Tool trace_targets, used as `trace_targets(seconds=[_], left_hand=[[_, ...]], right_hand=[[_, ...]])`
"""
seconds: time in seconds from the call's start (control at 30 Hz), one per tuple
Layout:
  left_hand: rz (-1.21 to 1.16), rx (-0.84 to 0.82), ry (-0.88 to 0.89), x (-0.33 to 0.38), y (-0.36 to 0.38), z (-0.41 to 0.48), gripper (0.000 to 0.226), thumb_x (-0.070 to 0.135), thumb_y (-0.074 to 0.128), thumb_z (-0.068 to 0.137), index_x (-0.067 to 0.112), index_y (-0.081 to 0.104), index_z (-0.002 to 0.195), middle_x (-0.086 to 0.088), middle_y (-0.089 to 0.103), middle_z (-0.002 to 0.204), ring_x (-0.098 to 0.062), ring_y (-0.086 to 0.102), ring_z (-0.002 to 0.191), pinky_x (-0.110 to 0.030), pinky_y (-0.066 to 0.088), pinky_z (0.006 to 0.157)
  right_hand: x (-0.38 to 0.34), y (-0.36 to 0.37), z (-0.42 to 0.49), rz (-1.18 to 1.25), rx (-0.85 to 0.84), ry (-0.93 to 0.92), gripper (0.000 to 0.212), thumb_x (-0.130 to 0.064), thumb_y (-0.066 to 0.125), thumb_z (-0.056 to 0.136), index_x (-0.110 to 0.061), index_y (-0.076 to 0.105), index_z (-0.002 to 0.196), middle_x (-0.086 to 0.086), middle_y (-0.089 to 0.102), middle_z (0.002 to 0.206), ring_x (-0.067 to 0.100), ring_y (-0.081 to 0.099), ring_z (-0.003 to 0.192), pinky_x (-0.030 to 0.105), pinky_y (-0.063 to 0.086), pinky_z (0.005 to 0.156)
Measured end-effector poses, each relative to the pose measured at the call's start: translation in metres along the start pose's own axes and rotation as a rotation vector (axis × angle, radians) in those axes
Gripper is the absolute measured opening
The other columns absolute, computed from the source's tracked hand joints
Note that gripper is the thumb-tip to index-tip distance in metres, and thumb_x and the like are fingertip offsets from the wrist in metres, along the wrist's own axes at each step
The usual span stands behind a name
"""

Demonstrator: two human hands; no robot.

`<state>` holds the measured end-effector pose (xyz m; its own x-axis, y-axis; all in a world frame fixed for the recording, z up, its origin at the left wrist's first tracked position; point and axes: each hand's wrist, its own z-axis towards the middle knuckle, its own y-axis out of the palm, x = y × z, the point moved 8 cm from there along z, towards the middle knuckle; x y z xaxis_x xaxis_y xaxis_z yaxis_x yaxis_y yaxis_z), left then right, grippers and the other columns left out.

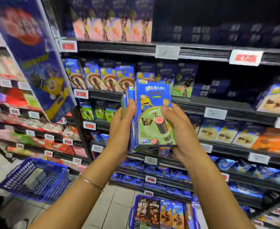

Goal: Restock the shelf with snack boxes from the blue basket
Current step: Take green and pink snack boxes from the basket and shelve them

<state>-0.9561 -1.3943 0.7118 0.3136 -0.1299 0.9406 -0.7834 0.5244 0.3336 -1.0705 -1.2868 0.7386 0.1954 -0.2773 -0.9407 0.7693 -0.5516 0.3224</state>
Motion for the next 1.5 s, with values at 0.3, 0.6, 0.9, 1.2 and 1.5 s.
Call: trace_targets(seconds=[0.3, 0.6, 0.9, 1.2, 1.5], left_hand=[[-0.023, -0.139, 0.332, 0.117, 0.014, 0.079, 0.078, 0.063, 0.066, 0.086, 0.009, 0.063, 0.141, -0.016, 0.073, 0.132, -0.039, 0.07, 0.122, -0.064, 0.053, 0.106], [-0.017, -0.138, 0.472, 0.16, -0.002, 0.154, 0.06, 0.055, 0.072, 0.082, 0.009, 0.069, 0.119, 0.003, 0.08, 0.11, -0.018, 0.077, 0.105, -0.031, 0.061, 0.081], [-0.056, -0.138, 0.503, 0.172, -0.006, 0.202, 0.058, 0.052, 0.073, 0.083, 0.005, 0.064, 0.116, 0.003, 0.079, 0.096, -0.017, 0.079, 0.085, -0.027, 0.06, 0.065], [-0.097, -0.094, 0.497, 0.181, 0.013, 0.213, 0.057, 0.055, 0.072, 0.082, 0.012, 0.065, 0.118, -0.008, 0.077, 0.11, -0.026, 0.077, 0.097, -0.039, 0.062, 0.077], [-0.137, -0.013, 0.505, 0.191, 0.041, 0.211, 0.077, 0.047, 0.062, 0.092, -0.01, 0.049, 0.142, -0.033, 0.063, 0.137, -0.053, 0.065, 0.12, -0.065, 0.053, 0.099]], right_hand=[[-0.098, 0.055, 0.06, -0.198, 0.009, -0.233, 0.023, -0.025, 0.062, 0.098, -0.007, 0.066, 0.112, 0.017, 0.073, 0.114, 0.038, 0.068, 0.11, 0.059, 0.05, 0.101], [-0.129, 0.069, 0.114, -0.298, 0.022, -0.205, 0.022, -0.02, 0.061, 0.098, -0.01, 0.068, 0.116, 0.013, 0.074, 0.115, 0.038, 0.069, 0.109, 0.058, 0.053, 0.09], [-0.168, 0.018, 0.176, -0.277, 0.26, -0.267, 0.027, -0.016, 0.062, 0.098, -0.005, 0.066, 0.122, 0.016, 0.074, 0.114, 0.037, 0.07, 0.105, 0.047, 0.05, 0.082], [-0.198, -0.026, 0.259, -0.358, 0.368, -0.327, 0.022, -0.011, 0.069, 0.093, -0.008, 0.065, 0.115, 0.012, 0.073, 0.112, 0.029, 0.074, 0.099, 0.045, 0.062, 0.081], [-0.199, -0.052, 0.34, -0.699, 0.562, -0.253, 0.034, -0.021, 0.068, 0.085, -0.002, 0.066, 0.114, 0.02, 0.068, 0.12, 0.036, 0.066, 0.107, 0.043, 0.057, 0.091]])
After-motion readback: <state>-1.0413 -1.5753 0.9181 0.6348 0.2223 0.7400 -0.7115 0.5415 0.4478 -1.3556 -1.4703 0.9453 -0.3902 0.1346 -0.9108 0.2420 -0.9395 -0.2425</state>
